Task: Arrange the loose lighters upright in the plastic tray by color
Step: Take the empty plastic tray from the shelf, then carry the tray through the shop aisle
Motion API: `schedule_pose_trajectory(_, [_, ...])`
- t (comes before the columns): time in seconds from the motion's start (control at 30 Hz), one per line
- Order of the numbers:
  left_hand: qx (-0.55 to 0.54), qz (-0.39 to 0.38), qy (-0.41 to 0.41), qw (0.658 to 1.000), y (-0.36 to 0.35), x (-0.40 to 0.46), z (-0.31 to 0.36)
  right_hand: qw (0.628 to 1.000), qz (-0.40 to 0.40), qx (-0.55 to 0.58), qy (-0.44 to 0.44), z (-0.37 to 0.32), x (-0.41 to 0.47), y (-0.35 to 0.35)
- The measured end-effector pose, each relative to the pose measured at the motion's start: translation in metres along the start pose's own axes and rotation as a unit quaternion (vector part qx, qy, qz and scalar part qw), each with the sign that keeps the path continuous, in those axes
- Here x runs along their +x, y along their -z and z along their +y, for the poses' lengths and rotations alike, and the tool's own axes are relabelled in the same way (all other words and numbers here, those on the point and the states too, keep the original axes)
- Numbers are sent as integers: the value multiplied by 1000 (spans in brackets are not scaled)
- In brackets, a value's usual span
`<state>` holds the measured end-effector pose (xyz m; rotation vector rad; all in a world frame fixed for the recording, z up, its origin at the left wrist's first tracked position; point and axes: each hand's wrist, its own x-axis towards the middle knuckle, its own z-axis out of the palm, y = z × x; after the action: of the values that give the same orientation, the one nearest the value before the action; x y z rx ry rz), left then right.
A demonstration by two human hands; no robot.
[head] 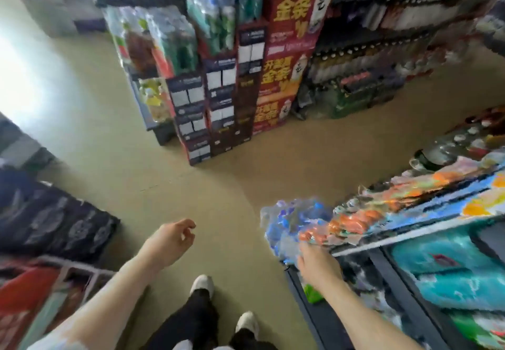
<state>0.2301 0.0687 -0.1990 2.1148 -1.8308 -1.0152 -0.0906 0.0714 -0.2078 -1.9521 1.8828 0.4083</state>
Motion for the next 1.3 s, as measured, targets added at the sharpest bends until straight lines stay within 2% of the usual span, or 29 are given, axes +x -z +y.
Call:
schedule_pose_trajectory(0.1, [-55, 46, 131, 989, 13, -27, -48, 997, -1, -19, 79, -55, 46, 20])
schedule_pose_trajectory(0.17, [-78, 74, 184, 977, 22, -43, -76, 990, -6, -24, 142, -102, 72, 36])
schedule_pose_trajectory(0.4, [-143, 159, 277, 937, 72, -25, -156, 952, 12, -66, 298, -260, 156, 71])
schedule_pose_trajectory(0.5, [-175, 188, 289, 922, 118, 11, -185, 945, 7, -77, 318, -321, 195, 88])
schedule_pose_trajectory(0.77, [-170, 183, 253, 935, 250, 122, -238, 955, 17, -83, 285, -424, 305, 138])
schedule_pose_trajectory(1.0, [-173, 233, 203, 935, 362, 253, -276, 957, 5, -132, 258, -513, 435, 186])
schedule_pose_trajectory(1.17, [-177, 257, 234, 921, 438, 334, -319, 952, -1, -131, 275, -614, 536, 239])
schedule_pose_trajectory(1.3, [-177, 272, 286, 902, 492, 378, -365, 928, 25, -109, 357, -721, 590, 292])
